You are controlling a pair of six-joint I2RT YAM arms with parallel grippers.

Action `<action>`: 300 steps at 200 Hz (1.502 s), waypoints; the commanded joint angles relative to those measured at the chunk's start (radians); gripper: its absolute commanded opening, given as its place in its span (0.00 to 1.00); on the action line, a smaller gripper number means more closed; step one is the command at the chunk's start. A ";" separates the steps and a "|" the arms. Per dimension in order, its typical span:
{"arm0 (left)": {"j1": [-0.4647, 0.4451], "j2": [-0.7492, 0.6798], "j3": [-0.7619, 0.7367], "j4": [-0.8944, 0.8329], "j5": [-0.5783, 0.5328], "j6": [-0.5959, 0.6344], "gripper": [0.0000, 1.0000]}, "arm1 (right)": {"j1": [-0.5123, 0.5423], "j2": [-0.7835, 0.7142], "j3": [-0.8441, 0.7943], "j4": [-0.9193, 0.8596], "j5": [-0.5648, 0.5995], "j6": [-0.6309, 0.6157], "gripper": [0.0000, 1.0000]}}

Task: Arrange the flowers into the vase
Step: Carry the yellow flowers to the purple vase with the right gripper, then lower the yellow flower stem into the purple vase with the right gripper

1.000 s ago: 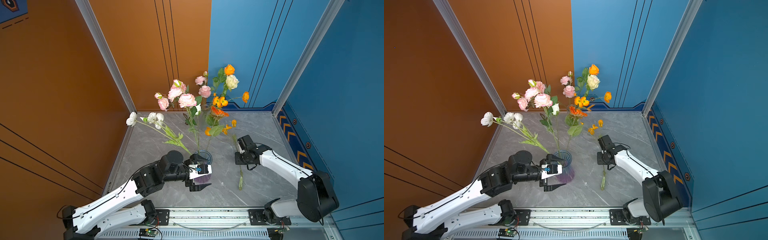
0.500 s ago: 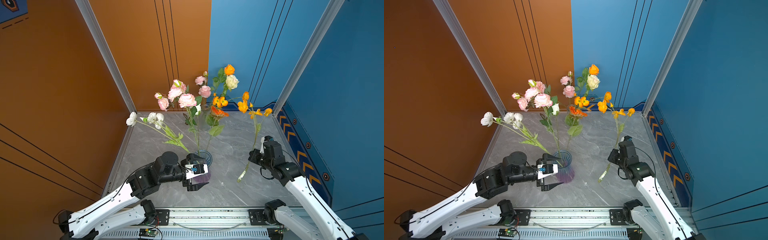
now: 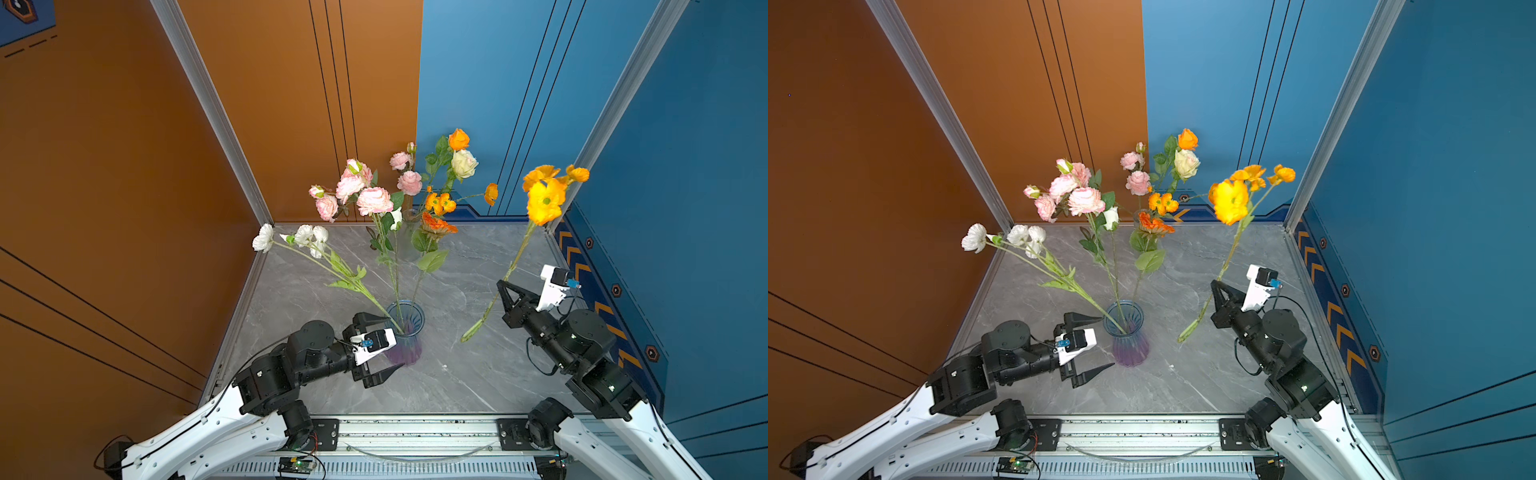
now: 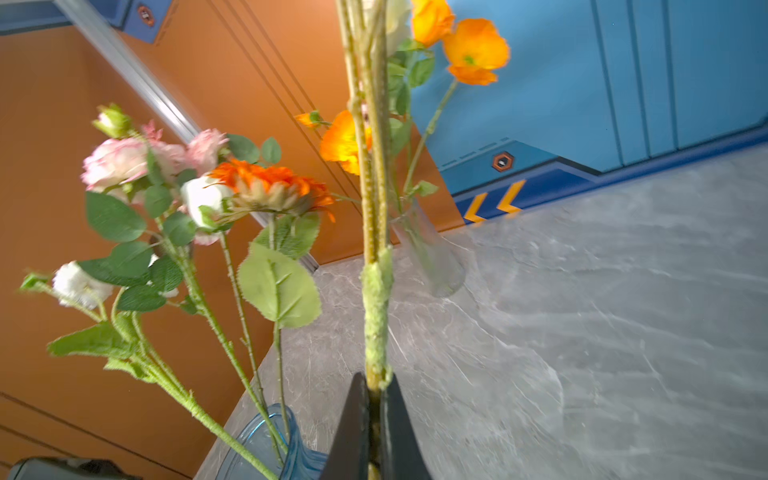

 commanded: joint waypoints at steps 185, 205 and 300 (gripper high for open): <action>-0.072 -0.064 -0.062 0.012 -0.154 -0.141 0.98 | 0.551 0.509 -0.110 0.984 0.459 -0.524 0.00; -0.072 -0.055 -0.067 0.012 -0.155 -0.140 0.98 | 0.551 0.521 -0.163 1.037 0.492 -0.489 0.00; -0.074 -0.033 -0.071 0.014 -0.163 -0.143 0.98 | 0.555 0.621 -0.180 1.027 0.504 -0.344 0.00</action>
